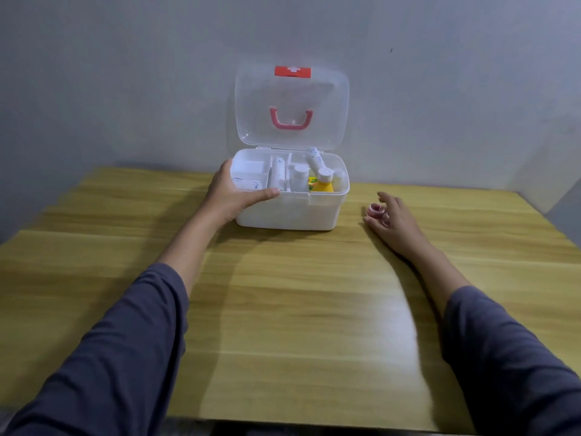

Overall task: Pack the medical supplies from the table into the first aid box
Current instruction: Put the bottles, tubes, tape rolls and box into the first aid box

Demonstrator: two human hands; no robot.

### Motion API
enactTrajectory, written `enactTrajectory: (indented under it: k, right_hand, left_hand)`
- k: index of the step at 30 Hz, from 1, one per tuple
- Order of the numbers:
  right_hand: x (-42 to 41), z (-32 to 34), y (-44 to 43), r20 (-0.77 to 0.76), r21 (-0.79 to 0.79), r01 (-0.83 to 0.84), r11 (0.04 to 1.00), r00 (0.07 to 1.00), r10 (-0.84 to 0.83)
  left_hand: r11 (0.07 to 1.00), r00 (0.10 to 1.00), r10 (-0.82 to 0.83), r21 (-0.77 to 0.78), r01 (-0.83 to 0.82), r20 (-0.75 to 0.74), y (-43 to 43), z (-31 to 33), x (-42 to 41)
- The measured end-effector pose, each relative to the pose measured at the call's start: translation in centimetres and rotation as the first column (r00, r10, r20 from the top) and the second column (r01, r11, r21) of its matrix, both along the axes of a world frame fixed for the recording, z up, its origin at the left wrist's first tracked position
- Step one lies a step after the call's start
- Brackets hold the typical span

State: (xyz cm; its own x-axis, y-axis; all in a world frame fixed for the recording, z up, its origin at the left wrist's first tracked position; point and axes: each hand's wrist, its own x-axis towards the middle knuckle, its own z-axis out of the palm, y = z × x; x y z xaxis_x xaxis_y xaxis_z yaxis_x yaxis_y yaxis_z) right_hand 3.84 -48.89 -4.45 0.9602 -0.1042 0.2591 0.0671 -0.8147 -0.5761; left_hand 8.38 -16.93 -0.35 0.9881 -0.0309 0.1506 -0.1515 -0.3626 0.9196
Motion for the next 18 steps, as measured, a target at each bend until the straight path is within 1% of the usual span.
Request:
enactTrajectory:
  k: [4,7,9,11,13,15,18]
  right_hand:
    - [1.8,-0.2,1.3,0.032,-0.023,-0.003,1.000,0.999,0.004]
    - [2.1,-0.4,1.3,0.062,0.005,0.010,1.000,0.998,-0.010]
    - [1.9,-0.2,1.1,0.074,0.082,0.036,0.996,0.996,-0.042]
    - [1.8,0.7,1.1,0.097,0.224,0.078,0.971,0.990,-0.101]
    - [1.8,2.3,1.3,0.146,0.342,0.082,0.936,0.979,-0.139]
    - [1.9,4.8,2.2,0.226,0.384,0.038,0.923,0.965,-0.134]
    - [2.4,9.1,4.6,0.320,0.403,-0.065,0.913,0.945,-0.074]
  left_hand:
    - [1.000,1.000,0.005,-0.016,-0.005,-0.004,0.0,-0.1,0.0]
    - [1.000,1.000,0.019,-0.019,-0.019,-0.008,0.0,-0.2,0.0]
    - [1.000,1.000,0.023,-0.015,-0.023,-0.008,0.0,-0.1,-0.1]
    - [1.000,1.000,0.026,-0.014,-0.026,-0.009,0.0,-0.1,-0.1]
    - [1.000,1.000,0.025,-0.014,-0.025,-0.010,-0.1,0.0,-0.2]
    - [1.000,1.000,0.021,-0.017,-0.021,-0.012,-0.1,0.0,-0.3]
    - [1.000,1.000,0.019,-0.025,-0.019,-0.011,-0.1,-0.1,-0.3]
